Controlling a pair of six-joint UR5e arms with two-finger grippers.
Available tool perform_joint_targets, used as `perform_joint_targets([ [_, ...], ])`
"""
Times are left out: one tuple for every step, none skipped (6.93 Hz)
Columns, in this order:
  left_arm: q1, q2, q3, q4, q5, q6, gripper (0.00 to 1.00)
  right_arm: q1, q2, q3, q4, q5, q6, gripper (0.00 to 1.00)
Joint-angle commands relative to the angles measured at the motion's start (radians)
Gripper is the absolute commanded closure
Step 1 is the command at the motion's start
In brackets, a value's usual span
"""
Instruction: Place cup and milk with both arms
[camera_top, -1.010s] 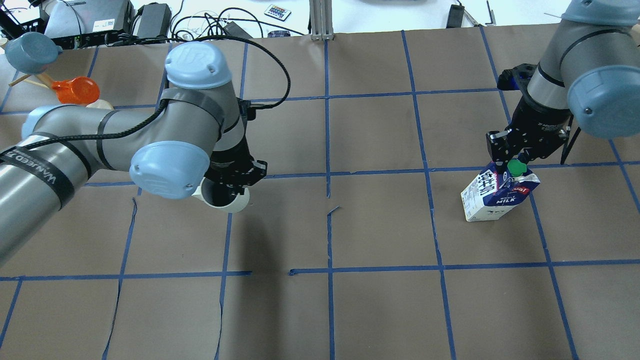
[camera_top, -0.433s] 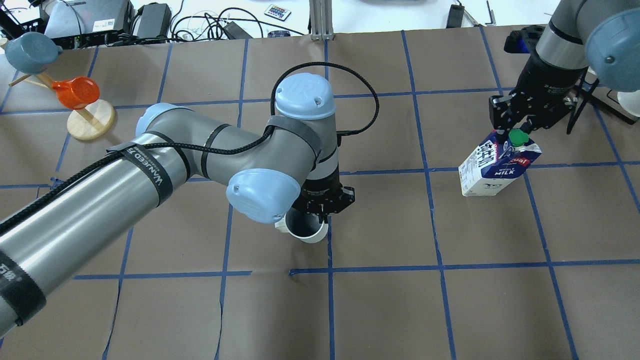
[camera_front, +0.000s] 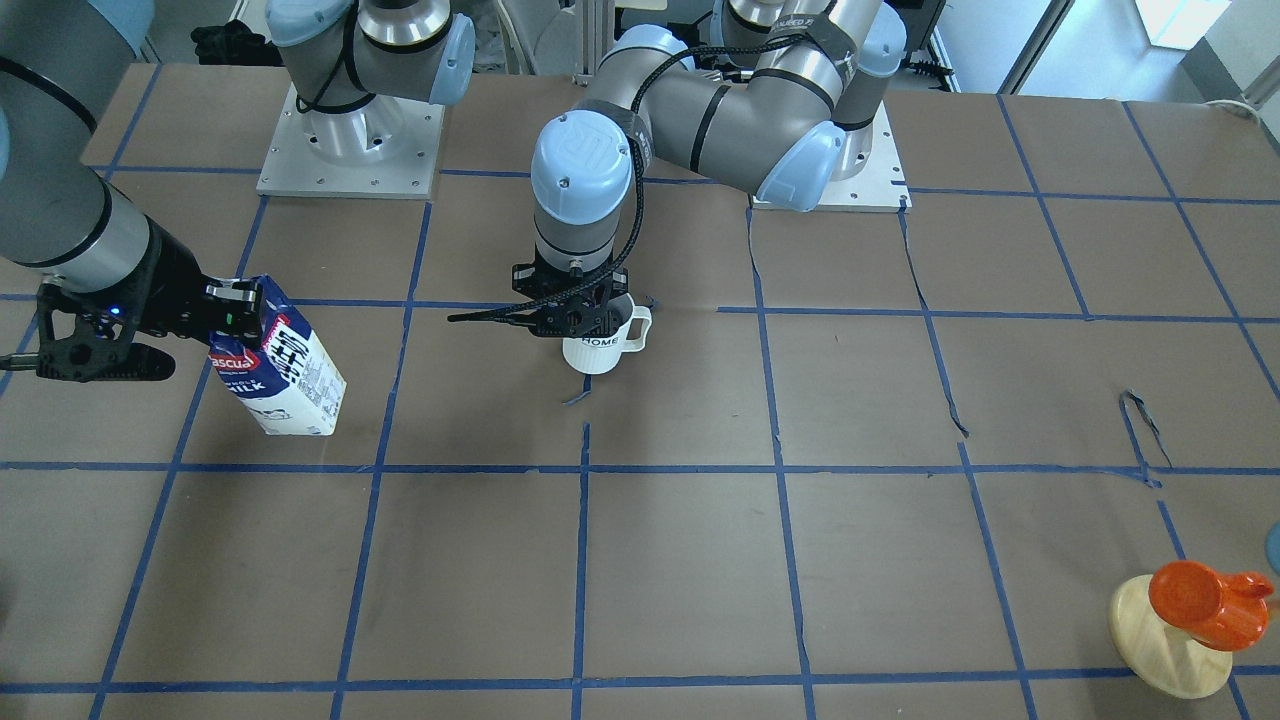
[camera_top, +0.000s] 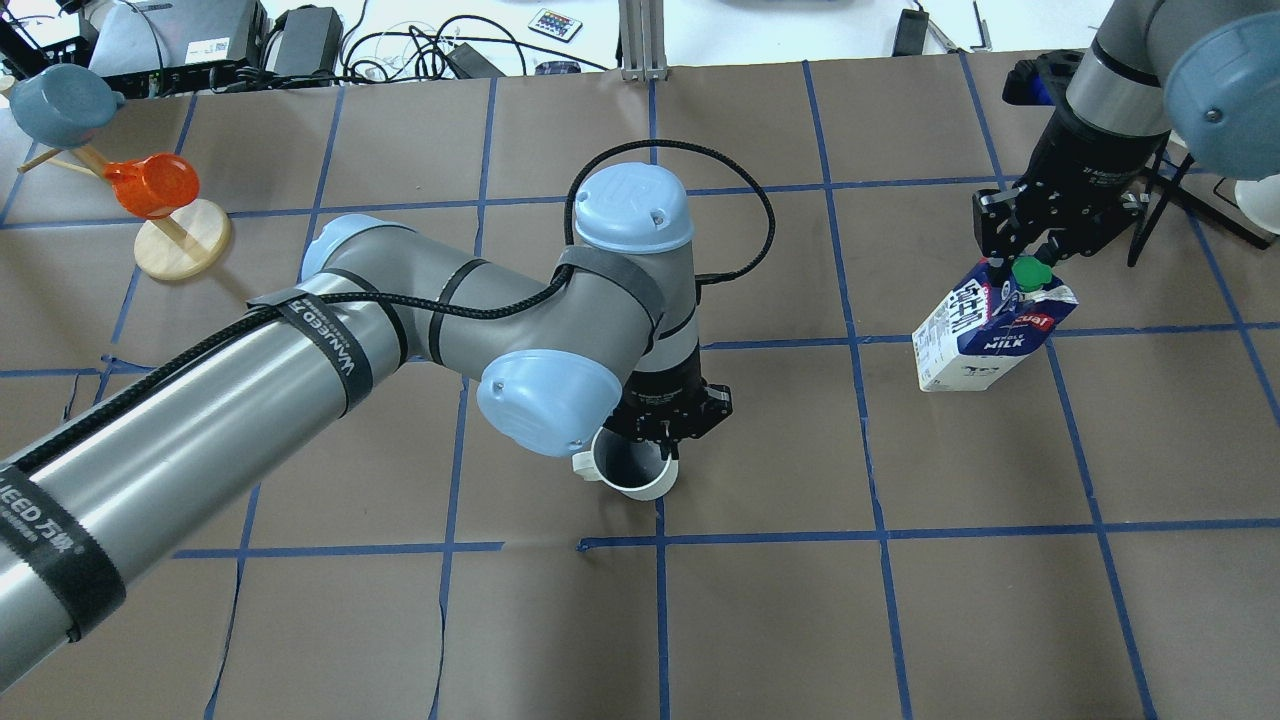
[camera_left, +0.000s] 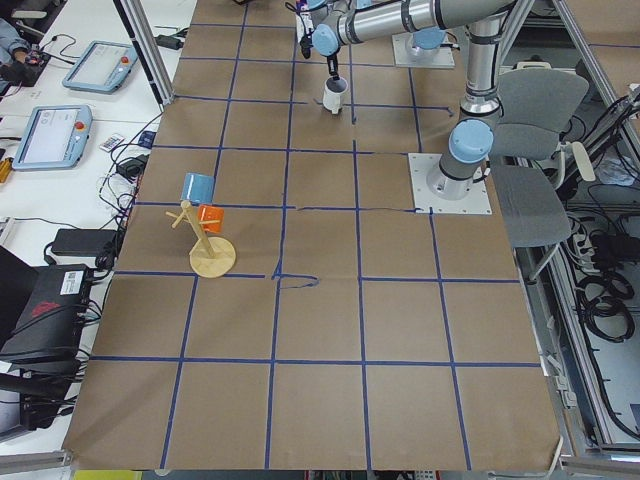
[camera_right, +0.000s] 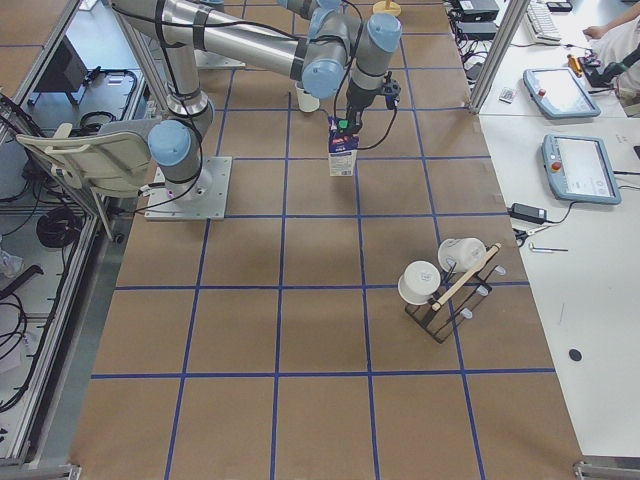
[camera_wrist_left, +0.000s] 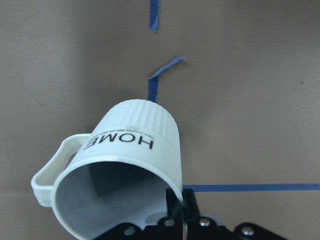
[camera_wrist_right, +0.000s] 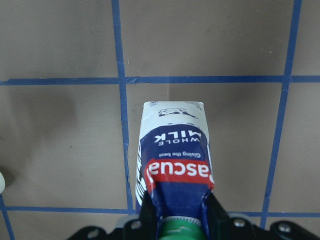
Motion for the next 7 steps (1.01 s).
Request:
perform_joint_targets([
  [-0.005, -0.005, 0.0, -0.003, -0.005, -0.004, 0.01, 0.012, 0.001, 0.003, 0.013, 0.006, 0.021, 0.8],
  [-0.005, 0.025, 0.004, -0.004, 0.008, -0.003, 0.0, 0.044, 0.003, 0.003, 0.013, 0.006, 0.053, 0.81],
  [0.008, 0.069, 0.026, -0.004, 0.012, 0.02, 0.0, 0.082, 0.003, 0.0, 0.012, 0.006, 0.12, 0.82],
  [0.046, 0.102, 0.09, -0.042, 0.029, 0.043, 0.0, 0.103, 0.001, 0.003, 0.016, 0.007, 0.156, 0.83],
  [0.08, 0.134, 0.14, -0.165, 0.073, 0.092, 0.0, 0.152, 0.001, 0.006, 0.016, 0.006, 0.184, 0.84],
  [0.129, 0.183, 0.148, -0.202, 0.078, 0.216, 0.0, 0.204, 0.003, 0.007, 0.018, 0.007, 0.263, 0.84],
  [0.208, 0.23, 0.152, -0.205, 0.071, 0.27, 0.0, 0.26, 0.003, 0.01, 0.018, 0.007, 0.29, 0.84],
])
